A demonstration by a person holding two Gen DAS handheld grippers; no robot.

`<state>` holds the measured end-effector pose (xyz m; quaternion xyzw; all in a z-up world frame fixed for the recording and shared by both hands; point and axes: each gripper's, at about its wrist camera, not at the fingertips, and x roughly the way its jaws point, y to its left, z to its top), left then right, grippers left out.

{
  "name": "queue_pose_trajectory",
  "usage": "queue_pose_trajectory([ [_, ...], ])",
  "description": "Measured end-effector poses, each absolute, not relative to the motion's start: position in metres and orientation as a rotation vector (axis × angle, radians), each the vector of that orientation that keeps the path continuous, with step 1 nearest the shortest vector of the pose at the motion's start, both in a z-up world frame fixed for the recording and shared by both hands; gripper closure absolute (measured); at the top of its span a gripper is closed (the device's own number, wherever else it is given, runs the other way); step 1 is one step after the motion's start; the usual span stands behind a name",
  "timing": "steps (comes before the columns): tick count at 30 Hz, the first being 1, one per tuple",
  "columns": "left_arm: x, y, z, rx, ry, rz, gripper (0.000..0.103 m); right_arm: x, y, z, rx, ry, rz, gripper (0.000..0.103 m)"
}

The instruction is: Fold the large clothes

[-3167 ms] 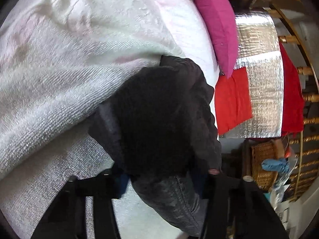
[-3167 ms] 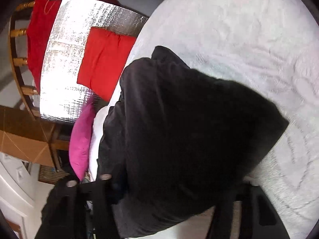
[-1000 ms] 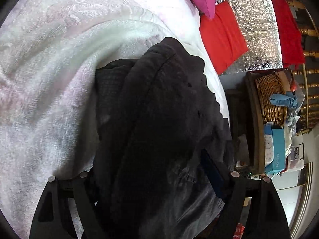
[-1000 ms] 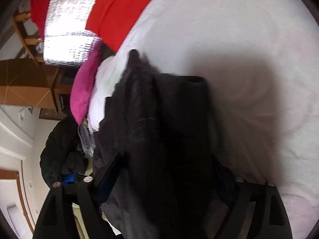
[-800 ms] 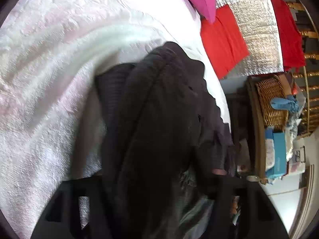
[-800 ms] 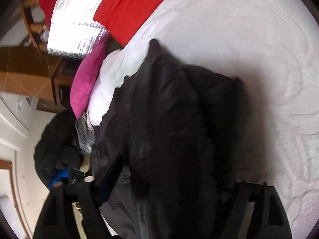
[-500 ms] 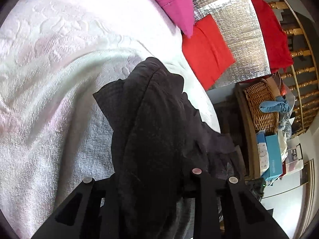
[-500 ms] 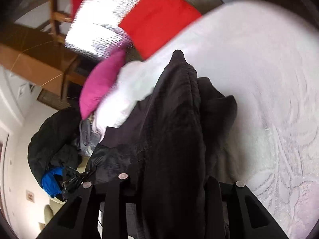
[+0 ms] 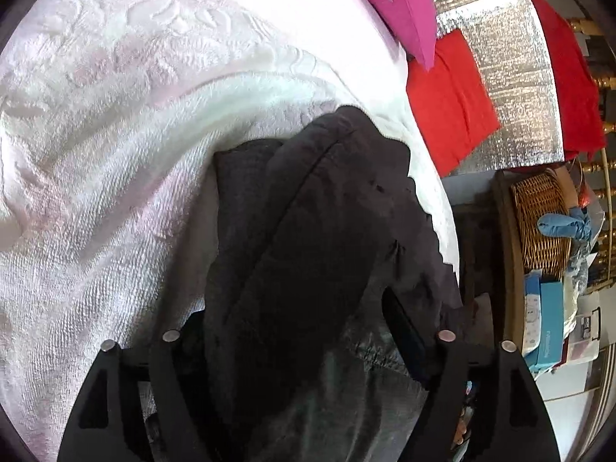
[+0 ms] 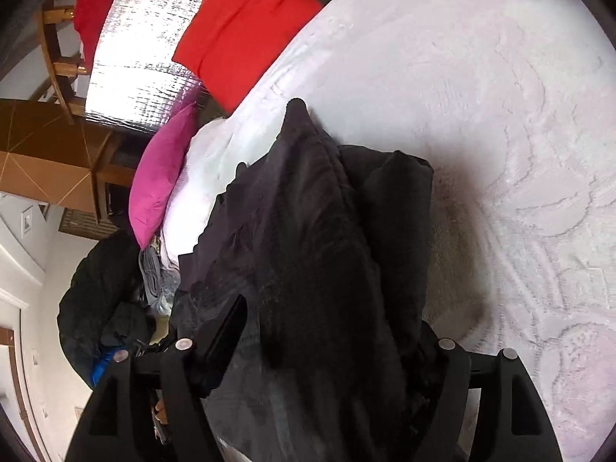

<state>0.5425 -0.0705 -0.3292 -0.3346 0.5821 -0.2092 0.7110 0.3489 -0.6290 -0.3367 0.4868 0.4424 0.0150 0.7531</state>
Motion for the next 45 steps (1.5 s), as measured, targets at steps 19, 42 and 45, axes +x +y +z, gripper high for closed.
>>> queue_pose_trajectory([
  [19,0.525,-0.088,-0.317,-0.563,1.223,-0.454,0.068,0.37,-0.601,-0.344,0.975,0.962,0.061,0.059],
  [42,0.459,-0.043,-0.317,-0.575,1.387,-0.437,0.051,0.289,-0.614,-0.334,1.084,1.027,-0.009,0.043],
  [45,0.464,-0.027,-0.296,-0.563,1.298,-0.423,0.036,0.291,-0.628,-0.316,1.057,0.996,-0.006,0.042],
])
